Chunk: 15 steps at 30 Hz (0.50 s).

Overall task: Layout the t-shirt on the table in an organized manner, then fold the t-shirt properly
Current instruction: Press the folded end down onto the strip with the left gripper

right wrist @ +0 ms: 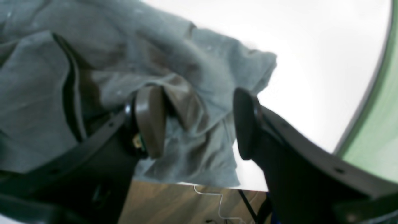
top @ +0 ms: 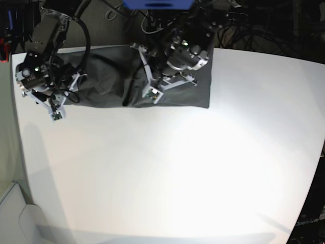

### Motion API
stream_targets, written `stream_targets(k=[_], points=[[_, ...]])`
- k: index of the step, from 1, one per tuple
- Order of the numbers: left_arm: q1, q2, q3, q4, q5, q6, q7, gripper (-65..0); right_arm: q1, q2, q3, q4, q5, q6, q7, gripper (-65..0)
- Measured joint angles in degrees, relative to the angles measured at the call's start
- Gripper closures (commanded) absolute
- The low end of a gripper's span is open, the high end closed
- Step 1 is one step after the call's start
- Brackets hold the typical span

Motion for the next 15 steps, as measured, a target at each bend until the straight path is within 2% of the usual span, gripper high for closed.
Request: stream_targets(k=[2,5,8,11,15], points=[[-2.05,-2.43,3.48,0.61,-4.37,-3.04,2.29,-0.1,0.00,0.04,0.02,0.00,0.00,0.00,0.02,-35.0],[-3.39,-4.07,4.42,2.78,-8.26,-3.69,1.97,-0.1,0.07,0.00,-0.02,0.00,0.04,-0.02,0.07,-35.0],[-4.15,-5.29,4.11,4.42,-8.55,-3.65,-1.07,-0.1,0.66,0.00,0.00,0.00,0.00,0.00,0.02,-35.0],[-3.28,-5.40,-0.66,4.76,-9.09,-3.89,-0.50,-0.1,0.74,-0.02,0.00,0.00,0.04,-0.02,0.02,-35.1],[-0.26,-6.10,-13.97,5.11,-8.85,-3.76,-0.11,-0.1,0.83,0.00,-0.02,0.24,0.00,0.00,-0.20,-35.1]])
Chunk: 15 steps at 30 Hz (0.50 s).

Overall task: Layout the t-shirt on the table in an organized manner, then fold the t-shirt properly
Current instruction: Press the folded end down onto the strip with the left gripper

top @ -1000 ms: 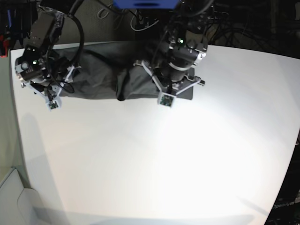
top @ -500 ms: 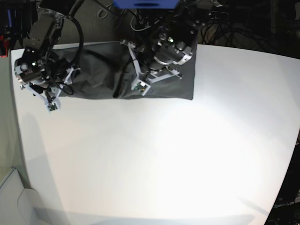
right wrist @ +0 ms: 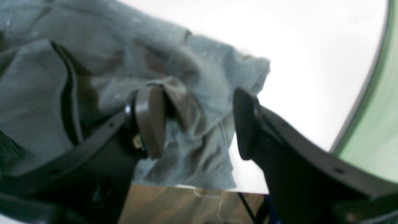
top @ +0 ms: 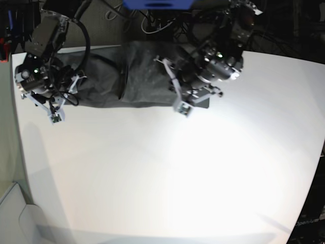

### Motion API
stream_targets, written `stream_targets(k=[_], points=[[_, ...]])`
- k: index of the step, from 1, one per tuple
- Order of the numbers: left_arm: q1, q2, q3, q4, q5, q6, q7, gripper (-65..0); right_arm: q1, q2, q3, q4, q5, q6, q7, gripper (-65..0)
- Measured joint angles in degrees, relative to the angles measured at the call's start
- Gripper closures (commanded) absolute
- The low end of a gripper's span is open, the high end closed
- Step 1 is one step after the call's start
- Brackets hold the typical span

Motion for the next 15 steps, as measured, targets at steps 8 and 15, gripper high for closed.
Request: stream_targets(k=[8,15], points=[[4.74,-2.45,-10.34,-0.59,-0.11,-0.31,1.42,-0.1,1.07,1.22,0.44,0.24,0.04,0.00,0.13,-35.2],[3.06,-2.36,-10.51,-7.41,-0.57,-0.57,0.68,-0.2,1.27,-0.66,0.42,0.24,0.44,0.00,-2.67,-43.2]])
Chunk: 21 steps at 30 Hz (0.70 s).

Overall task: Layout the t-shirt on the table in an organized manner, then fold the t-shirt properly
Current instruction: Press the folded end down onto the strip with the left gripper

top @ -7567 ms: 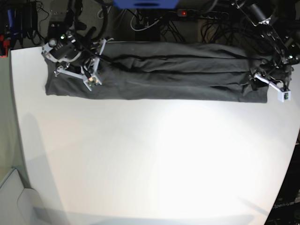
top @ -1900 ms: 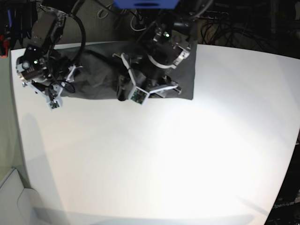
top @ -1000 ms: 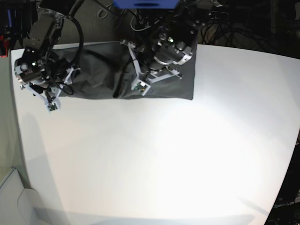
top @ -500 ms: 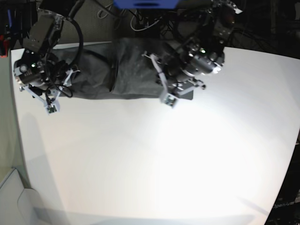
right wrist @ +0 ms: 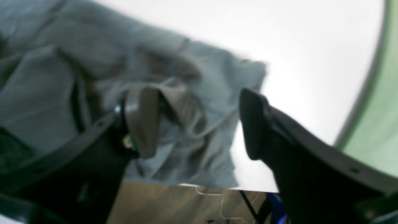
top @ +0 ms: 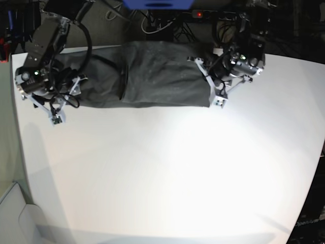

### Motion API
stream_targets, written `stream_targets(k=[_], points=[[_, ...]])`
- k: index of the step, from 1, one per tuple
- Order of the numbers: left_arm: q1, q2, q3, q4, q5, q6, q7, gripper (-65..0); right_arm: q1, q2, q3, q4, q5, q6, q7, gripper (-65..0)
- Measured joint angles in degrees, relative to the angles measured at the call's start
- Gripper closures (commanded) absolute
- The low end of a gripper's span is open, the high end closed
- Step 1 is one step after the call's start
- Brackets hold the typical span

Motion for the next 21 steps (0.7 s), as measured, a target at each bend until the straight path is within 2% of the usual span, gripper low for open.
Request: stream_targets(k=[4,9,15,21], points=[[-0.76,0.02,-0.02,-1.46,-0.17,0.02,-0.57,-0.2,1.38,0.20,0.72,0.00,-0.28,0.00,-1.05,-43.5],[-1.90,0.20,-0.02,-2.40,-0.24,-0.02,-0.31,-0.3,3.32,0.28,5.31,-0.59,-0.63,-0.02,-2.05,-43.5],[-3.52,0.37,-0.02,-4.96,-0.85,0.00,-1.20,-0.2,5.31,0.31,8.20,-8.59,-0.37,0.00,-1.75,-43.5],[-3.72,0.37,-0.02,-5.33,-0.85,-0.02,-1.57,-0.2,5.25,0.33,9.42,-10.27,-0.42,0.00,-1.49,-43.5]])
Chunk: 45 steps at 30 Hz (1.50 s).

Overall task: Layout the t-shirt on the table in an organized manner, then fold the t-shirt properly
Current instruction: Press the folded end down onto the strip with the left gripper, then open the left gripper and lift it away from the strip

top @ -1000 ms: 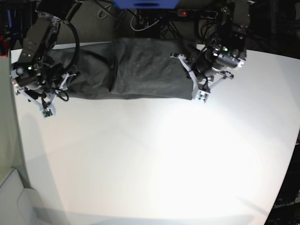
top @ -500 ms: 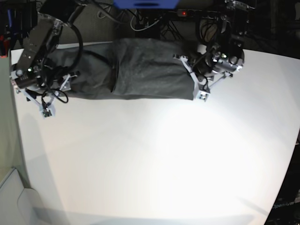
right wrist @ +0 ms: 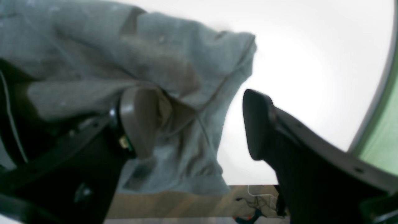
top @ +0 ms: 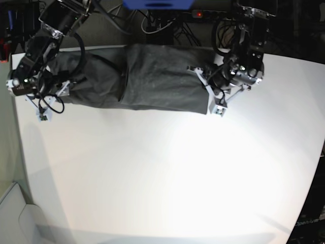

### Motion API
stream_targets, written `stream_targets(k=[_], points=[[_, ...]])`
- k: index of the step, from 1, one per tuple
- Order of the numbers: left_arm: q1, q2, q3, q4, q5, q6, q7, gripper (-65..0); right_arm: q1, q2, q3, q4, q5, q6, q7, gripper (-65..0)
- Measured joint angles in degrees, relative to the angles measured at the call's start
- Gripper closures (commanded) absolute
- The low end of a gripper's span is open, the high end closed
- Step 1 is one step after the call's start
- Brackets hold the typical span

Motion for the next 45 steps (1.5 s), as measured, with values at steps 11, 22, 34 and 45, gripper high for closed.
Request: stream_targets(k=[11,22,34,45], points=[[0.13,-0.09,0.00,0.15,-0.02,0.02,-0.31,-0.1,-2.03,-0.02,0.00,-0.13,0.24,0.00,0.15,-43.5],[0.13,-0.20,0.00,0.33,-0.02,0.02,-0.42,-0.1,-4.35,-0.61,0.13,-1.18,1.27,-0.09,1.03,-43.4],[0.15,-0.20,0.00,0.33,-0.04,0.00,-0.44,-0.1,-3.74,-0.33,0.42,-4.52,2.64,-0.44,2.01,-35.0],[-0.04,0.37,-4.26,0.24,-0.76,-0.42,0.44,-0.1,-3.02,-2.84,-0.07,-4.50,2.56,-0.39,3.06,0.0]])
